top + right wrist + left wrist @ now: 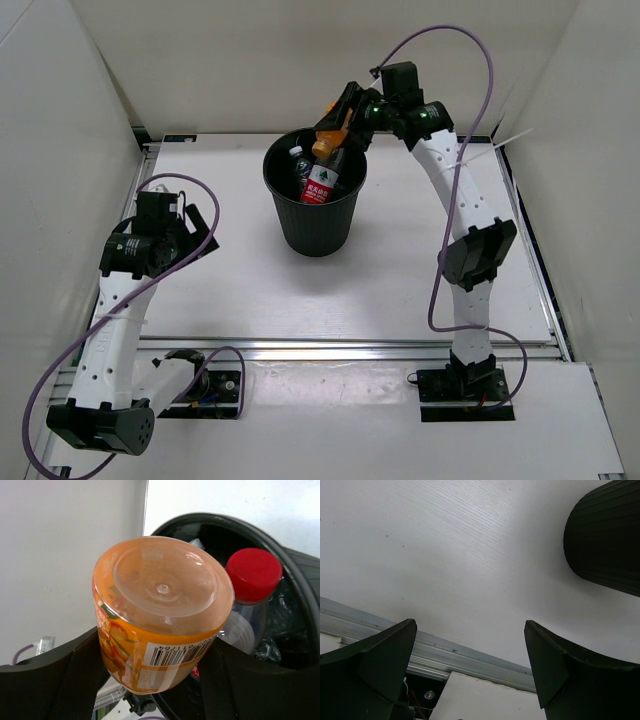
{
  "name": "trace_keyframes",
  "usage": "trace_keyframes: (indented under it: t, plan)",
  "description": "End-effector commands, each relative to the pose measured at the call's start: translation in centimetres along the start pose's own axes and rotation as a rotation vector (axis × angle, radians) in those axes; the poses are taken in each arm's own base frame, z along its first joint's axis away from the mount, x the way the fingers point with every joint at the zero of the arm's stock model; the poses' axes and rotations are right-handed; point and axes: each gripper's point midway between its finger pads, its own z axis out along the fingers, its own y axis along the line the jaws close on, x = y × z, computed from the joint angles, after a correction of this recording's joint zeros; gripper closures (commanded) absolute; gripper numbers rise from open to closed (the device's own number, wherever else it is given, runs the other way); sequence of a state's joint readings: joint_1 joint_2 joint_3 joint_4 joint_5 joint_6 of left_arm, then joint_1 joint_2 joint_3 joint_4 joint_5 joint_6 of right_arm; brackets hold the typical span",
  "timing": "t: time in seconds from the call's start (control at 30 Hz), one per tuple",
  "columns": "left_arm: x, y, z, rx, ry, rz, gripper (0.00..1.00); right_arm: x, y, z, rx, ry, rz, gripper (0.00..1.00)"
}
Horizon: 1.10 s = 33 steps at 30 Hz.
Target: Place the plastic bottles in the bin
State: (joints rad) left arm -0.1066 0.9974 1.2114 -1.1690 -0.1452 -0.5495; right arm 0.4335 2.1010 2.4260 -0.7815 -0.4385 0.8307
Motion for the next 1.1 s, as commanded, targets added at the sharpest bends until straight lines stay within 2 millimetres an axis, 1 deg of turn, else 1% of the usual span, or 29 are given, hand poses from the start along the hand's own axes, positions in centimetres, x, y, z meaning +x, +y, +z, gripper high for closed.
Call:
trace_keyframes:
  t: [0.0, 0.03, 0.07, 0.1, 0.13, 0.2, 0.23, 0.3, 0.33, 0.37, 0.4, 0.43, 0.47, 0.5, 0.53, 0.57, 0.6, 0.63, 0.67, 0.7, 0.73, 0.77, 0.8, 0.83, 0.87, 0.9, 0.93, 1.0, 1.07]
  plan:
    - [-0.6, 0.0, -1.0, 0.006, -0.04, -0.024, 0.0, 0.7, 4.4, -1.0, -0.137, 0.004, -0.109, 0.72]
    - [-0.1, 0.1, -0.7, 0.006, -0.023, -0.021, 0.0, 0.9, 3.9, -0.7, -0.128, 0.012, -0.115, 0.65]
    - [0.0, 0.1, -0.4, 0.004, -0.02, -0.021, 0.0, 1.6, 3.8, -0.5, -0.118, 0.033, -0.117, 0.61]
    - [0.1, -0.1, -0.4, 0.012, -0.015, -0.03, 0.0, 1.8, 3.7, -0.6, -0.111, 0.041, -0.111, 0.56]
    - [0.1, -0.1, -0.2, 0.014, -0.018, -0.03, 0.0, 2.0, 3.0, -0.4, -0.09, 0.045, -0.113, 0.4]
    - [0.2, -0.2, 0.1, 0.008, -0.009, -0.038, 0.0, 2.6, 2.1, -0.1, -0.066, 0.068, -0.119, 0.18]
    - [-0.1, -0.3, 0.1, 0.014, -0.017, -0.039, 0.0, 2.7, 2.2, -0.6, -0.064, 0.07, -0.127, 0.0]
    - [0.0, -0.3, 0.4, 0.008, -0.009, -0.038, 0.0, 2.5, 1.9, -1.2, -0.031, 0.054, -0.158, 0.0]
    - [-0.2, 0.0, 0.4, -0.01, -0.02, -0.038, 0.0, 2.6, 2.4, -2.7, -0.019, 0.038, -0.173, 0.0]
    - [-0.5, 0.0, 0.5, -0.018, -0.024, -0.047, 0.0, 2.1, 2.3, -3.3, 0.008, 0.002, -0.192, 0.0]
    - [-1.0, 0.0, 0.2, -0.022, -0.044, -0.05, 0.0, 1.7, 2.9, -5.6, 0.011, -0.037, -0.21, 0.0]
    - [-1.4, 0.5, 0.2, -0.053, -0.065, -0.059, 0.0, 1.6, 3.0, -6.3, 0.02, -0.053, -0.233, 0.0]
    - [-2.1, 0.5, 0.0, -0.059, -0.093, -0.064, 0.0, 0.5, 2.2, -7.5, 0.044, -0.089, -0.222, 0.0]
    - [-2.9, 0.5, -0.2, -0.052, -0.134, -0.072, 0.0, 0.4, 2.2, -9.2, 0.059, -0.112, -0.217, 0.0]
    - [-3.4, 0.6, -0.7, -0.048, -0.171, -0.08, 0.0, 0.7, 0.7, -9.6, 0.101, -0.09, -0.184, 0.0]
    - [-4.1, 0.9, -1.1, -0.064, -0.211, -0.088, 0.0, 0.1, -0.7, -10.6, 0.129, -0.096, -0.153, 0.0]
    - [-4.4, 1.2, -1.2, -0.07, -0.236, -0.082, 0.0, 0.2, -1.3, -11.3, 0.137, -0.082, -0.13, 0.0]
    - [-5.4, 1.3, -2.2, -0.055, -0.305, -0.087, 0.0, 0.9, -2.6, -11.7, 0.164, -0.04, -0.088, 0.0]
    - [-5.9, 2.1, -2.4, -0.09, -0.349, -0.099, 0.0, 1.0, -4.7, -12.0, 0.201, -0.014, -0.045, 0.0]
    - [-5.9, 2.7, -2.3, -0.109, -0.374, -0.096, 0.0, 1.5, -5.5, -12.5, 0.22, 0.007, -0.014, 0.0]
    - [-6.2, 3.2, -3.1, -0.112, -0.423, -0.102, 0.0, 2.1, -6.2, -12.9, 0.222, 0.037, 0.003, 0.0]
    - [-7.2, 3.8, -3.6, -0.133, -0.485, -0.125, 0.0, 2.2, -7.1, -13.3, 0.231, 0.043, 0.018, 0.0]
    - [-7.0, 4.3, -3.4, -0.151, -0.5, -0.114, 0.0, 3.2, -7.9, -13.9, 0.246, 0.051, 0.036, 0.0]
    - [-7.3, 4.5, -3.6, -0.158, -0.526, -0.116, 0.0, 3.5, -8.0, -14.2, 0.249, 0.04, 0.03, 0.0]
    - [-7.4, 4.8, -4.1, -0.16, -0.554, -0.128, 0.0, 3.1, -7.9, -14.7, 0.237, 0.01, 0.016, 0.0]
    - [-7.5, 5.2, -3.9, -0.182, -0.564, -0.133, 0.0, 3.0, -7.4, -15.7, 0.244, -0.031, -0.006, 0.0]
    - [-7.6, 5.4, -4.2, -0.185, -0.576, -0.138, 0.0, 2.9, -7.9, -16.1, 0.255, -0.051, -0.017, 0.0]
    - [-7.7, 5.8, -4.4, -0.208, -0.587, -0.143, 0.0, 2.4, -7.3, -16.8, 0.253, -0.091, -0.051, 0.0]
    - [-7.4, 6.5, -4.4, -0.248, -0.579, -0.172, 0.0, 1.0, -6.3, -17.9, 0.267, -0.154, -0.093, 0.0]
